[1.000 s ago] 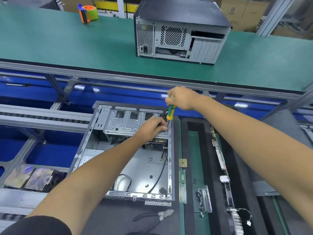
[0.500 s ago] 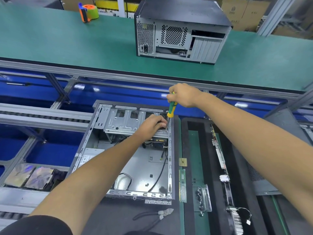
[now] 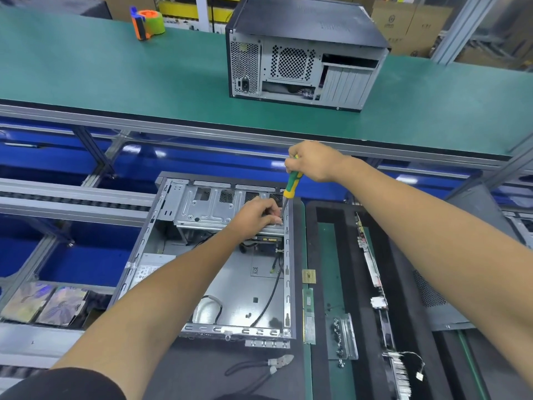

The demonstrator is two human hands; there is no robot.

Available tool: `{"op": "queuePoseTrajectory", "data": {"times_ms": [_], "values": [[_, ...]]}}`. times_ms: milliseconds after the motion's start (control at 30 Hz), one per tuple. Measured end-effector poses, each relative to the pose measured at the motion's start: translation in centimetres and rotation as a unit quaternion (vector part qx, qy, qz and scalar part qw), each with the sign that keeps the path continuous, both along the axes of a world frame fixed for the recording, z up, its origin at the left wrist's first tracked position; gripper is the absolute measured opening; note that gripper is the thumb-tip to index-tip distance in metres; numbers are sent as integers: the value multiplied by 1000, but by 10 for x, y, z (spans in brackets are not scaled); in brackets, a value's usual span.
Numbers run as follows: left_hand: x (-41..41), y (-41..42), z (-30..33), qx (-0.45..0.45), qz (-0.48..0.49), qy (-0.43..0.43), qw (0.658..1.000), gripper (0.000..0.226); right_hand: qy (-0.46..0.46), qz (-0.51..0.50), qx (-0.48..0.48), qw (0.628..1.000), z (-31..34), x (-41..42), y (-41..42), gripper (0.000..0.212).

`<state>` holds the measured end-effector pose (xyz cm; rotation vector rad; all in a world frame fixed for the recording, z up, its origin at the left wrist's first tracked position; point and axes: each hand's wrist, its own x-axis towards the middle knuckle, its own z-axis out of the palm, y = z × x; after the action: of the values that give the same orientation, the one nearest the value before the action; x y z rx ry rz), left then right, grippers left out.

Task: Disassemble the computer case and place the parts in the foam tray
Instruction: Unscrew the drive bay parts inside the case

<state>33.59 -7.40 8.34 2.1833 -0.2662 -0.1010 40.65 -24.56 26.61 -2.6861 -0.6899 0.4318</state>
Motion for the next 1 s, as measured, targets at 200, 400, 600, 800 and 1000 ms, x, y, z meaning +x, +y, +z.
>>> {"op": "queuePoseTrajectory", "data": {"times_ms": [200,400,600,800,1000], "values": [[-2,0,4,19,13,5,1000,8,-15,-12,1,1000,4,-5,-5,27],[-7,-5,9,9,20,4,1000,3,-24,-21,-22,999,10,-22,-17,26],[-19,-21,20,35,-1,-19,999,8,-23,-19,-35,999,13,-37,-34,25],[-40,-64,30,174,-103,-120,972,14,7,-12,-53,999,19,-52,-68,20],[-57,-134,18,309,-267,-93,908,24,80,19,-75,994,4,-72,-111,12]]}}
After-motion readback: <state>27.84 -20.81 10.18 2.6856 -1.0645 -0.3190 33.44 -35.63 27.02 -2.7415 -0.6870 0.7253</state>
